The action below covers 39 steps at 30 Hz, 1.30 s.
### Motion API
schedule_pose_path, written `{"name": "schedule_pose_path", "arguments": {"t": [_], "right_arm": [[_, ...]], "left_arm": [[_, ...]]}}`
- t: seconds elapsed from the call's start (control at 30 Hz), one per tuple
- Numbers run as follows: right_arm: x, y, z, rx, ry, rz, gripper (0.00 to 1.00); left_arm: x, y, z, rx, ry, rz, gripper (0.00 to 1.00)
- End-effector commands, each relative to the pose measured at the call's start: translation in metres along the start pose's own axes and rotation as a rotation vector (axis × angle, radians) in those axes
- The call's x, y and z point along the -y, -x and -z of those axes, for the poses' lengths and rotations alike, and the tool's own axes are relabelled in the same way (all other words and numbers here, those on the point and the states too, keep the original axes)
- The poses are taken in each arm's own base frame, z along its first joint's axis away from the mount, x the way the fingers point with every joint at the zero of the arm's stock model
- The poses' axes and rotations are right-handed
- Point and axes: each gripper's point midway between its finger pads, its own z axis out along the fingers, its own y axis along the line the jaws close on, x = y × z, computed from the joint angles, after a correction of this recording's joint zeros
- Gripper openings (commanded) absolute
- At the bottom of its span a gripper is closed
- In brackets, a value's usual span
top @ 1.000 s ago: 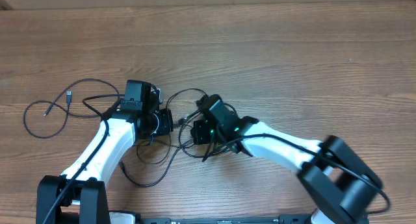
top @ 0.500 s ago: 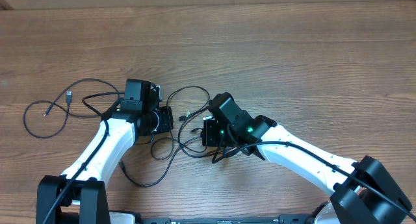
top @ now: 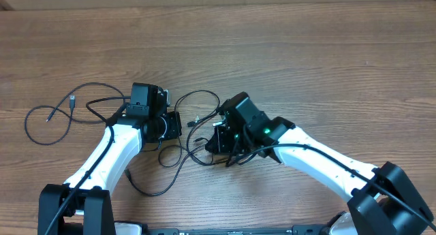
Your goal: Untangle cables
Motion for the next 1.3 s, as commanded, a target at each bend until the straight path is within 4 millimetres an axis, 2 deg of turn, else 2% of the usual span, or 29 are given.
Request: {"name": "schedule_pose_path", "arguments": {"t": [0.0,0.2,0.53,0.73,0.83,1.0,1.27], "right_arm": [[-0.016,-0.008,0.008,-0.069,0.109,0.009,0.04],[-0.023,-0.021,0.011,-0.131,0.152,-0.003,0.04],[-0.002,-0.042,0.013,-0.215,0.063,-0.119,0.04],[0.037,-0.036,0.008,-0.090,-0.184,-0.324,0.04],[0.051,-0.028,0.007,0.010,-0.285,-0.367,0.04],[0.057,-0.025,0.002,0.083,-0.344,-0.402,0.04],[0.068,-0.022,-0.031,0.066,-0.357,-0.397,0.04]], "left_arm": [[0.001,-0.002,0.000,-0.003,-0.001,-0.005,0.05],[0.001,-0.002,0.000,-0.003,-0.002,-0.031,0.04],[0.002,-0.002,0.000,0.000,-0.003,-0.031,0.04],[0.002,-0.001,0.000,0.003,-0.004,-0.032,0.04],[0.002,-0.001,0.000,0.002,-0.004,-0.032,0.04],[0.002,-0.001,0.000,0.002,-0.004,-0.032,0.05],[0.002,-0.001,0.000,0.004,-0.004,-0.032,0.04]]}}
